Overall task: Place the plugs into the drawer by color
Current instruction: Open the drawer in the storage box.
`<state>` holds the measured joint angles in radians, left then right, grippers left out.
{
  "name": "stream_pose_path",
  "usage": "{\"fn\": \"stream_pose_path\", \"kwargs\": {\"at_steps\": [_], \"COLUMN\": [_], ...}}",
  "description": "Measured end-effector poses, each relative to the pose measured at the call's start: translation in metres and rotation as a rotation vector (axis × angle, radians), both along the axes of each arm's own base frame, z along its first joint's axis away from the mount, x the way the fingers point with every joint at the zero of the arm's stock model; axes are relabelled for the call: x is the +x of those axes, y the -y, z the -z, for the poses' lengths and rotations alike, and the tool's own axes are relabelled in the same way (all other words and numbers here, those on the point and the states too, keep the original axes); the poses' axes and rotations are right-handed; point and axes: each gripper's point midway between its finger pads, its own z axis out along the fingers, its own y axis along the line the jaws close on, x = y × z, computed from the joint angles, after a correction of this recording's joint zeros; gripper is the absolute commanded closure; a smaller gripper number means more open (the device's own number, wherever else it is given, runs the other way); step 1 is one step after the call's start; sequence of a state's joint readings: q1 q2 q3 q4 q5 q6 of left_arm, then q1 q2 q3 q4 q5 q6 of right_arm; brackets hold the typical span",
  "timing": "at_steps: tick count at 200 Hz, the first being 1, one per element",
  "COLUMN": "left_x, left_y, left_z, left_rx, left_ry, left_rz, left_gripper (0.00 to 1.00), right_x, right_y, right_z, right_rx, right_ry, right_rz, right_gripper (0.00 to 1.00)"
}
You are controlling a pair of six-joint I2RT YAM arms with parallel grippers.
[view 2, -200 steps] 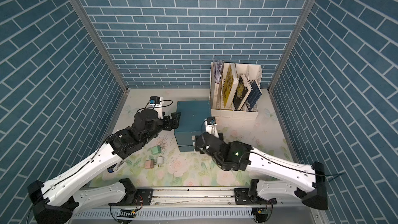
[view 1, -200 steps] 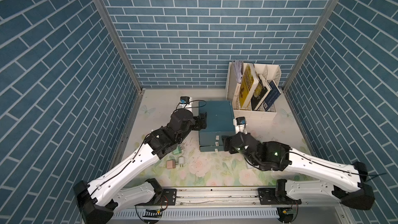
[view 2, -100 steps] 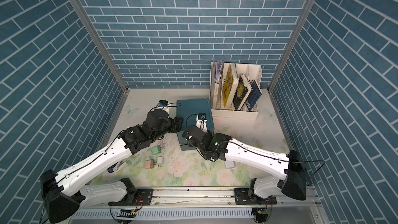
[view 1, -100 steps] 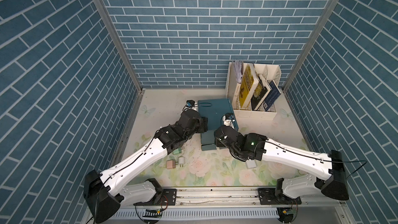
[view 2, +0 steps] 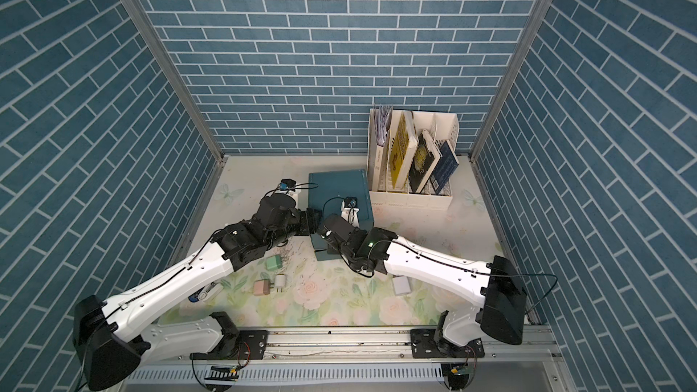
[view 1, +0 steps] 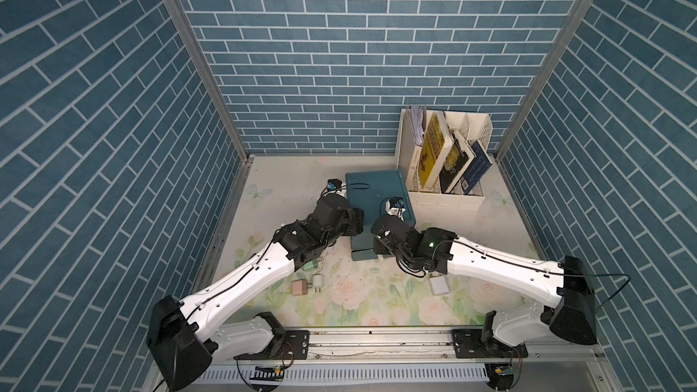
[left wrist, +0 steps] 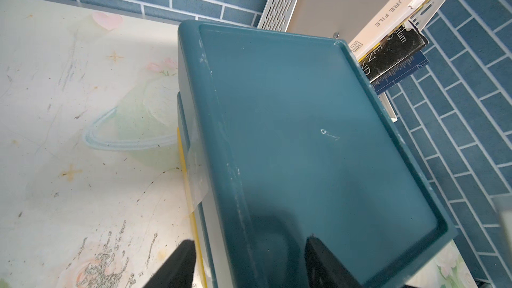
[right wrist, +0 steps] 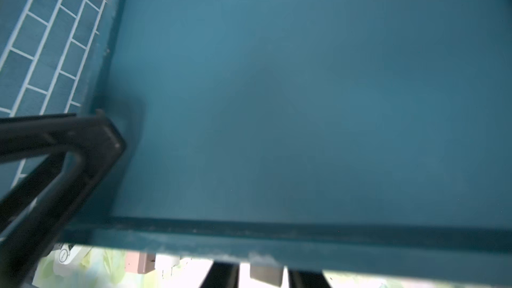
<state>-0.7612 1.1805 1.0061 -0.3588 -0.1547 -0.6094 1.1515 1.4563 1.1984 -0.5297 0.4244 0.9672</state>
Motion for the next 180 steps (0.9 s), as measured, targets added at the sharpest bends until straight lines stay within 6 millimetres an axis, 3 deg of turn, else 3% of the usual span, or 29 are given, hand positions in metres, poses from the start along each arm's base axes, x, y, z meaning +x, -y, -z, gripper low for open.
{"fn": "stream_pose_path", "kwargs": {"at_steps": [38, 73, 118, 180], "left_x": [0.003, 0.009, 0.016, 0.019], "left_y": [0.002, -0.001, -0.008, -0.011], "left_z": [0.006, 0.006, 0.005, 0.005], "left_rx": [-0.005, -0.021, -0.034, -0.080], "left_ry": [0.002, 0.016, 0.024, 0.016], "left_rz": [-0.002, -0.023, -0.069, -0.120], "left_gripper": [0.33, 0.38, 0.46, 0.53], "right_x": [-0.004, -0.017, -0.050, -0.088], "right_y": [-0.004, -0.013, -0.025, -0.011], "right_z": [0.004, 0.003, 0.000, 0.007], "right_rx": [-0.013, -0.028, -0.064, -0.029], "right_ry": [-0.004, 0.019, 0.045, 0.021], "right_rz": [-0.019, -0.051, -0.120, -0.145], "right_gripper": [1.00, 1.00, 1.00, 1.00]}}
